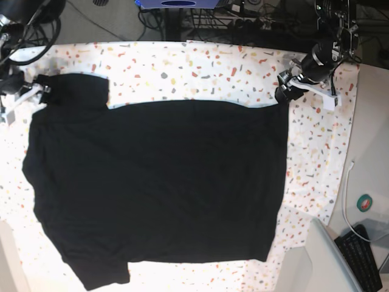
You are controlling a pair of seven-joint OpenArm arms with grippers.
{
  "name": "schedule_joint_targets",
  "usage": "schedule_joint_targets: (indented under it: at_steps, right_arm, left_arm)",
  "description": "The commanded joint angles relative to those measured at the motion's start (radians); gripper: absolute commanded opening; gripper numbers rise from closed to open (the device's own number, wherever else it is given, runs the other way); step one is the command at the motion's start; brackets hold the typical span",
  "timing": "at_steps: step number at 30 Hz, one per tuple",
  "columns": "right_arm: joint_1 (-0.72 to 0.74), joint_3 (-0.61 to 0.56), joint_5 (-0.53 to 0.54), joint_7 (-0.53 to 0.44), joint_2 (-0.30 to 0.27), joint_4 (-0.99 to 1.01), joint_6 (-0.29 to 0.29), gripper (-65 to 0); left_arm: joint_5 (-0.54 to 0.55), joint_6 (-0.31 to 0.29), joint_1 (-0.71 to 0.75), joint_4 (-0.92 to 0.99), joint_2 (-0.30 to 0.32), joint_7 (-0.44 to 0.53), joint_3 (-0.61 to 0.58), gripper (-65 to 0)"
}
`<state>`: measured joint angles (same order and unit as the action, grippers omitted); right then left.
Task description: Layout the t-shirt on the table in an organized manner, then fold the t-shirt properly
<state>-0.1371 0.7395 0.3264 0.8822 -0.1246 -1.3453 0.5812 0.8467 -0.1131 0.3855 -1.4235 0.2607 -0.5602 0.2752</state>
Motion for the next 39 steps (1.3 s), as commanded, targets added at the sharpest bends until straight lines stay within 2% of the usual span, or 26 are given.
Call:
schedule_joint_targets:
  at_steps: [1, 5, 6, 7, 12, 17, 21, 25, 30, 37, 39]
  right_arm:
    - [0.004, 0.005, 0.006, -0.016, -0.02, -0.016, 0.006, -29.9]
    - [0.004, 0.001, 0.004, -0.016, -0.019, 0.014, 0.006, -56.4]
    - [0.004, -0.001, 0.003, -0.016, -0.019, 0.025, 0.006, -62.3]
    - [0.004, -0.001, 0.003, -0.014, -0.02, 0.033, 0.006, -65.0]
    - [-0.029, 0.004, 0.006, -0.018, -0.016, -0.01, 0.006, -65.0]
    - [-0.065, -0.019, 0.004, -0.051, 0.046, -0.147, 0.006, -65.0]
    - [-0.06, -0.15, 0.003, -0.048, 0.038, -0.116, 0.001, -65.0]
    - [-0.034, -0.162, 0.003, -0.053, 0.038, -0.026, -0.003, -65.0]
    - [-0.069, -0.162, 0.004, -0.131, 0.036, -0.013, -0.08, -65.0]
    - [-0.128, -0.162, 0.007, -0.14, 0.047, -0.043, -0.088, -65.0]
    - [-0.152, -0.162, 0.007, -0.142, 0.073, -0.099, -0.088, -65.0]
  left_arm:
    - [0.012, -0.009, 0.002, -0.012, 0.01, 0.01, 0.005, -21.6]
    - [0.012, -0.009, 0.002, -0.018, 0.013, 0.01, 0.005, -21.6]
    - [0.012, -0.009, 0.002, -0.018, 0.013, 0.01, 0.005, -21.6]
    - [0.012, -0.009, 0.002, -0.018, 0.013, 0.01, 0.005, -21.6]
    - [0.012, -0.009, -0.003, -0.018, 0.016, 0.01, 0.005, -21.6]
    - [0.012, -0.009, -0.003, -0.018, 0.01, 0.01, 0.062, -21.7]
    - [0.012, -0.009, 0.0, -0.018, 0.009, 0.009, 0.115, -21.7]
    - [0.012, -0.009, 0.003, -0.018, 0.01, 0.009, 0.144, -21.7]
    - [0.012, -0.009, 0.005, -0.018, 0.012, 0.009, 0.144, -21.7]
    - [0.012, -0.009, 0.002, -0.018, 0.012, 0.009, 0.143, -21.7]
    - [0.012, -0.009, -0.001, -0.017, 0.012, 0.009, 0.143, -21.7]
